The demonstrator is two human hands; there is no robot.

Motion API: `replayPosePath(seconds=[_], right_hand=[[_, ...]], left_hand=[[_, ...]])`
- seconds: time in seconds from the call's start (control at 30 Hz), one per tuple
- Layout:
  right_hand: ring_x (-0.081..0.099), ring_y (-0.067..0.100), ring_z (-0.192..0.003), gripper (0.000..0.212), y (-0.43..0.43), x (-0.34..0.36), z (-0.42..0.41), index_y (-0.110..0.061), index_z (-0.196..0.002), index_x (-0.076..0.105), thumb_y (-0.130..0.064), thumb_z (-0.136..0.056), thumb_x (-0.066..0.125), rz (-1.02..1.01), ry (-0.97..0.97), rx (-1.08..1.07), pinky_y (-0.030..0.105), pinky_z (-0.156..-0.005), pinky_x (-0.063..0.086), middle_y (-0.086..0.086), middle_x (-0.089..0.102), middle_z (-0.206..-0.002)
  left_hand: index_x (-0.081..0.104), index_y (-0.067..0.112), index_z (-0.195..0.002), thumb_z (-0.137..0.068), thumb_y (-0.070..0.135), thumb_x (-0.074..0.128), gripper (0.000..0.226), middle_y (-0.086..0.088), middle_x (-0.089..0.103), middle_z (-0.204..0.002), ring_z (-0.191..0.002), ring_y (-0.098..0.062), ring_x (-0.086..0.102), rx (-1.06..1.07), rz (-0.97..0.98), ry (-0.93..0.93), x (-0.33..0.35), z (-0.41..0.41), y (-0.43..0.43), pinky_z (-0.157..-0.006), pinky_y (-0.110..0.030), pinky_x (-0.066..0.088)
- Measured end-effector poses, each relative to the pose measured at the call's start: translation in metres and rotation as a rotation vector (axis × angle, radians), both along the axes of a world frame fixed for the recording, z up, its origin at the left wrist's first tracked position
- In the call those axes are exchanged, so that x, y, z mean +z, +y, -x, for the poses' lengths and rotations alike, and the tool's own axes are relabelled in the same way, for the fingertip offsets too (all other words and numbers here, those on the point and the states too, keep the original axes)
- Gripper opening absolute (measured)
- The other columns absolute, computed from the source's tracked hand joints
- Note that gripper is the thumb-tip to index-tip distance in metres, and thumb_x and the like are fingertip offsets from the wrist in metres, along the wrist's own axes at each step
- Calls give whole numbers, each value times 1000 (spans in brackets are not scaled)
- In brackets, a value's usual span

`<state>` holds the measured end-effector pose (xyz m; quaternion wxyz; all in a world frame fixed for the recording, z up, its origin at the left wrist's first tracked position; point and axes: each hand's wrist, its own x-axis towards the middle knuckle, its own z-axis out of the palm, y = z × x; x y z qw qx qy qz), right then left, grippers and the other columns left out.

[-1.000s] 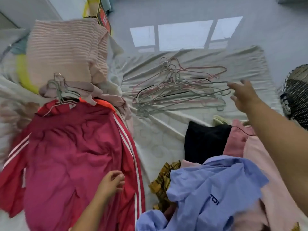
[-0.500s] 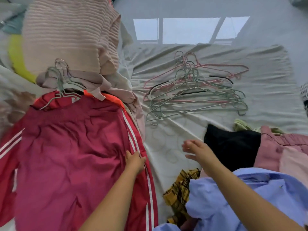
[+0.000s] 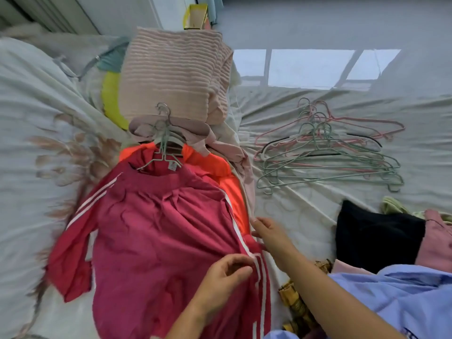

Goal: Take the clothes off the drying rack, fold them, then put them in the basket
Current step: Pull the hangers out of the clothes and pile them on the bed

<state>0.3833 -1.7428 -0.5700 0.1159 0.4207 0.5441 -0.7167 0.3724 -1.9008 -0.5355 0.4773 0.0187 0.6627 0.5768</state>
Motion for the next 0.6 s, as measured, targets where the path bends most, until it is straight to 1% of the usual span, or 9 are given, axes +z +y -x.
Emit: replayPosePath(seconds=[0.07, 0.17, 0.27, 0.33, 0.4, 0.47, 0.5, 0.57, 0.6], right_hand=[[59, 15, -88, 26, -18, 6, 8, -13, -107, 59, -33, -91, 58, -6, -37, 86, 34, -87, 48, 4, 63, -101], [63, 22, -92, 21, -40, 4, 1, -10, -109, 63, -16, -90, 59, -126, -82, 325, 34, -87, 51, 6, 67, -100], [61, 16, -85, 22, -51, -6, -22, -19, -90, 66, -3, -88, 51, -180, -132, 475, 27, -80, 48, 1, 67, -90], [58, 13, -84, 27, -49, -17, -44, -20, -88, 66, 0, -86, 48, -208, -169, 573, 23, -78, 46, -2, 64, -88], [56, 14, -90, 26, -37, -30, -69, -11, -98, 67, -1, -87, 45, -303, -269, 649, 21, -76, 44, 1, 64, -95], [59, 20, -97, 17, -18, -41, -97, -11, -88, 60, -7, -90, 43, -404, -452, 657, 23, -67, 38, 7, 65, -105], [59, 22, -100, 16, -10, -45, -109, -16, -79, 53, -12, -91, 44, -445, -530, 655, 23, -68, 36, 9, 65, -109], [58, 23, -104, 14, 3, -47, -116, -23, -79, 47, -27, -92, 46, -539, -599, 652, 25, -77, 41, 7, 63, -111], [57, 23, -108, 12, 6, -51, -113, -21, -91, 54, -32, -91, 48, -594, -591, 645, 28, -84, 44, 7, 61, -114]], left_hand=[[68, 11, -91, -71, 19, 64, 22, 5, 70, -77, -73, -1, 60, -51, -10, -21, 9, -8, -8, -72, -15, 46], [69, 18, -79, -74, 15, 65, 7, 4, 68, -68, -65, -3, 62, -172, -21, -89, 10, -20, -20, -68, -18, 48], [68, 19, -78, -83, 9, 64, 12, 9, 69, -70, -70, -3, 65, -332, 11, -229, 4, -26, -37, -68, -17, 49], [65, 17, -80, -90, 7, 58, 16, 11, 68, -69, -67, -1, 64, -457, 58, -268, -4, -14, -49, -66, -15, 50], [61, 18, -81, -92, 9, 55, 15, 7, 64, -69, -62, -1, 60, -424, 161, -167, -15, 9, -58, -62, -14, 49], [56, 18, -79, -93, 6, 52, 19, 3, 58, -70, -59, -2, 55, -228, 314, 20, -31, 38, -66, -56, -12, 43], [53, 18, -79, -93, 3, 51, 21, 2, 56, -71, -60, -5, 53, -116, 364, 92, -39, 52, -68, -54, -11, 41], [53, 17, -80, -92, -1, 51, 21, 0, 57, -77, -69, -12, 53, -25, 415, 202, -54, 73, -71, -58, -12, 41], [56, 15, -85, -91, 0, 53, 17, -1, 58, -83, -76, -15, 53, -54, 435, 245, -63, 77, -71, -64, -15, 42]])
